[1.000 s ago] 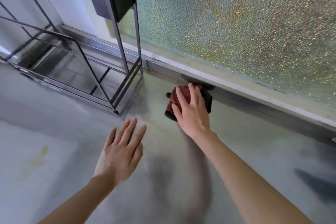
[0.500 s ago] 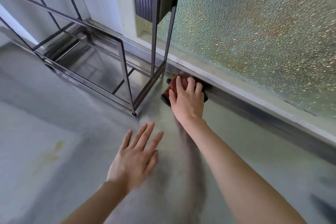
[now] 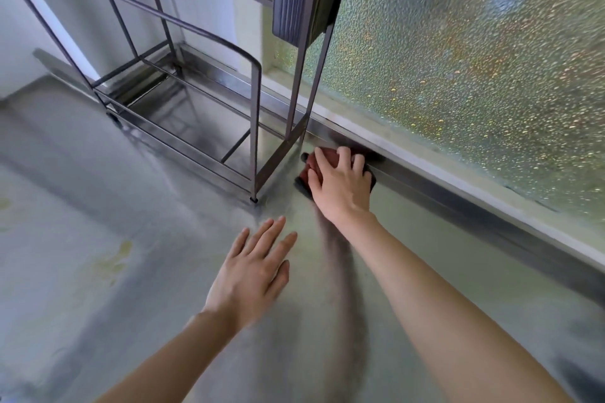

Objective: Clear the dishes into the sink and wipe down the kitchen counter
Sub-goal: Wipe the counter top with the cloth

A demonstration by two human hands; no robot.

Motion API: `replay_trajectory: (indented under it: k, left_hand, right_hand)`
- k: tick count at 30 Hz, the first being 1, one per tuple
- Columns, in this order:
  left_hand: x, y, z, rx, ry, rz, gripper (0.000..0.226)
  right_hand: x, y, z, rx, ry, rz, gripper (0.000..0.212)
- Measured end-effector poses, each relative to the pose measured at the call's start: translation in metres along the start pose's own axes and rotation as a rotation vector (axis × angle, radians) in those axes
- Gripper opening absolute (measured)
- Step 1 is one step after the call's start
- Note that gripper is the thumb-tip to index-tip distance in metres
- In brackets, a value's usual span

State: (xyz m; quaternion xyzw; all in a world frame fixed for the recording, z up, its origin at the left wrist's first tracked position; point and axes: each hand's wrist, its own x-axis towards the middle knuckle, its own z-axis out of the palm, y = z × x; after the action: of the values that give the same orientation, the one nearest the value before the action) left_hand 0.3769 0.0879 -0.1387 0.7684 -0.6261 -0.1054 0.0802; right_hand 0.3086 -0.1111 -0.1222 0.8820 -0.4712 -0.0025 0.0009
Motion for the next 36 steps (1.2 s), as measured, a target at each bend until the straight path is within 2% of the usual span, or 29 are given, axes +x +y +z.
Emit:
replay_trajectory:
  k: [7,13,15,17,20,21,22,24,26,28,30,34,36]
  left_hand:
    - [-0.004,-0.006,0.008,0.072,0.037,0.044,0.047]
    - [-0.045,0.004,-0.014,0.013,0.023,0.019,0.044]
    - [-0.076,0.007,-0.021,-0.041,0.004,-0.015,0.043]
    - [-0.108,0.006,-0.024,-0.062,-0.028,-0.085,0.043]
    - [-0.146,-0.003,-0.024,-0.008,-0.103,-0.162,0.052]
    - [-0.154,-0.008,-0.023,0.010,-0.125,-0.198,0.057]
    - [-0.162,-0.013,-0.023,0.016,-0.139,-0.242,0.063]
    - [-0.172,-0.020,-0.023,0.002,-0.155,-0.308,0.077]
    - [-0.177,-0.024,-0.025,-0.026,-0.178,-0.301,0.090]
    - [-0.179,-0.026,-0.029,-0.048,-0.209,-0.275,0.094]
    - [-0.178,-0.027,-0.030,-0.036,-0.232,-0.263,0.091]
    - [-0.179,-0.031,-0.021,0.030,-0.265,-0.291,0.080]
    - [-0.177,-0.035,-0.020,0.039,-0.288,-0.266,0.073]
  right_hand:
    - [0.024,-0.020,0.002,0.011,0.007,0.082,0.046]
    - [-0.070,0.014,0.008,0.154,-0.103,-0.212,0.049]
    - [-0.113,0.031,0.006,0.113,-0.142,-0.270,0.054]
    - [-0.133,0.046,0.007,0.107,-0.132,-0.112,0.053]
    - [-0.135,0.036,0.003,0.231,-0.118,0.346,0.050]
    - [-0.139,0.022,0.003,0.242,-0.125,0.386,0.050]
    - [-0.147,0.004,0.005,0.236,-0.111,0.337,0.049]
    - [-0.172,-0.035,0.007,0.216,-0.076,0.047,0.049]
    - [-0.199,-0.057,0.010,0.138,-0.093,-0.286,0.049]
    - [-0.207,-0.054,0.008,0.098,-0.111,-0.450,0.049]
    - [-0.206,-0.037,0.008,0.099,-0.101,-0.327,0.049]
    - [-0.217,-0.027,0.008,0.205,-0.069,0.369,0.047]
    - [-0.208,-0.050,0.005,0.253,-0.082,0.560,0.049]
